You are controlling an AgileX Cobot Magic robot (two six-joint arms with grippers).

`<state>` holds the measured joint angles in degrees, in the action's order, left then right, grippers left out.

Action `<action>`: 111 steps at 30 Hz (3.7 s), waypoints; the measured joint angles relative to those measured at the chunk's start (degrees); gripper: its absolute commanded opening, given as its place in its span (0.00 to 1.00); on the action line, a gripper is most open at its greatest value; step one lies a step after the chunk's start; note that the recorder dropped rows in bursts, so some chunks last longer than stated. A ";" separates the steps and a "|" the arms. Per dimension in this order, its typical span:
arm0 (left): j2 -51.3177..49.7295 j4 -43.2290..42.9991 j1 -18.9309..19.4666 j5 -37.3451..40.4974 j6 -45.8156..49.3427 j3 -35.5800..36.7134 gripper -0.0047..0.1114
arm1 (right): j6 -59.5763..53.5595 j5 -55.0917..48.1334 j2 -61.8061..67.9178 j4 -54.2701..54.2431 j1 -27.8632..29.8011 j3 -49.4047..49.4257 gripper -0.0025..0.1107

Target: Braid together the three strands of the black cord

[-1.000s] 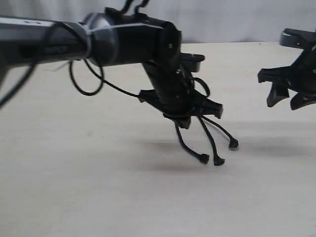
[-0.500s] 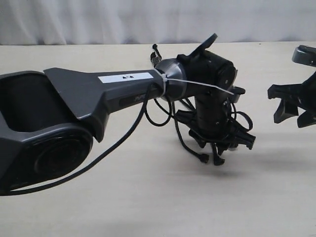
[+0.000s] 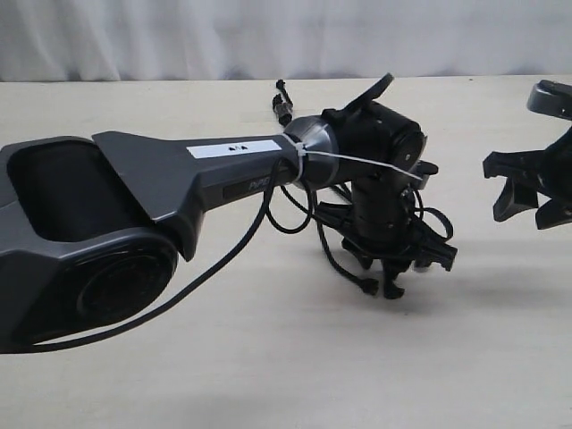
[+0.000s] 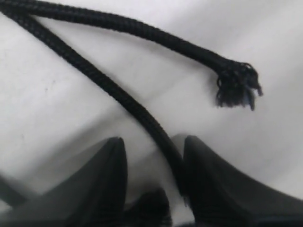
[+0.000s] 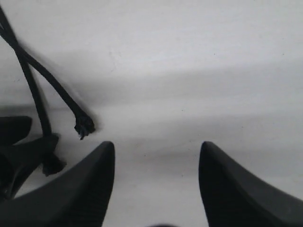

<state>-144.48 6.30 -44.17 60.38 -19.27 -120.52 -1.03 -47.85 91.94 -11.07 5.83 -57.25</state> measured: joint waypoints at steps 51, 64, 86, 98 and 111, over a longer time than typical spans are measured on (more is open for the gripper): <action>15.26 3.32 12.88 4.76 11.19 24.21 0.04 | -17.53 -2.30 0.00 -19.13 -13.28 0.00 0.48; 19.99 6.14 18.16 4.61 14.75 24.99 0.42 | -14.71 0.86 0.00 -18.20 -21.99 0.00 0.48; 46.12 23.64 34.77 -11.92 30.86 62.98 0.42 | 5.05 -2.41 26.01 12.47 -43.23 -15.88 0.06; 46.15 23.88 34.77 -12.15 30.86 62.98 0.42 | 4.83 -0.48 23.15 29.58 -37.31 -18.58 0.06; 46.15 25.37 34.77 -13.92 30.86 62.98 0.42 | -4.06 2.13 28.01 12.24 -29.20 -17.75 0.06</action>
<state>-98.33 31.67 -9.40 46.46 11.59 -57.54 -5.09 -45.72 119.95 1.17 -23.37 -74.99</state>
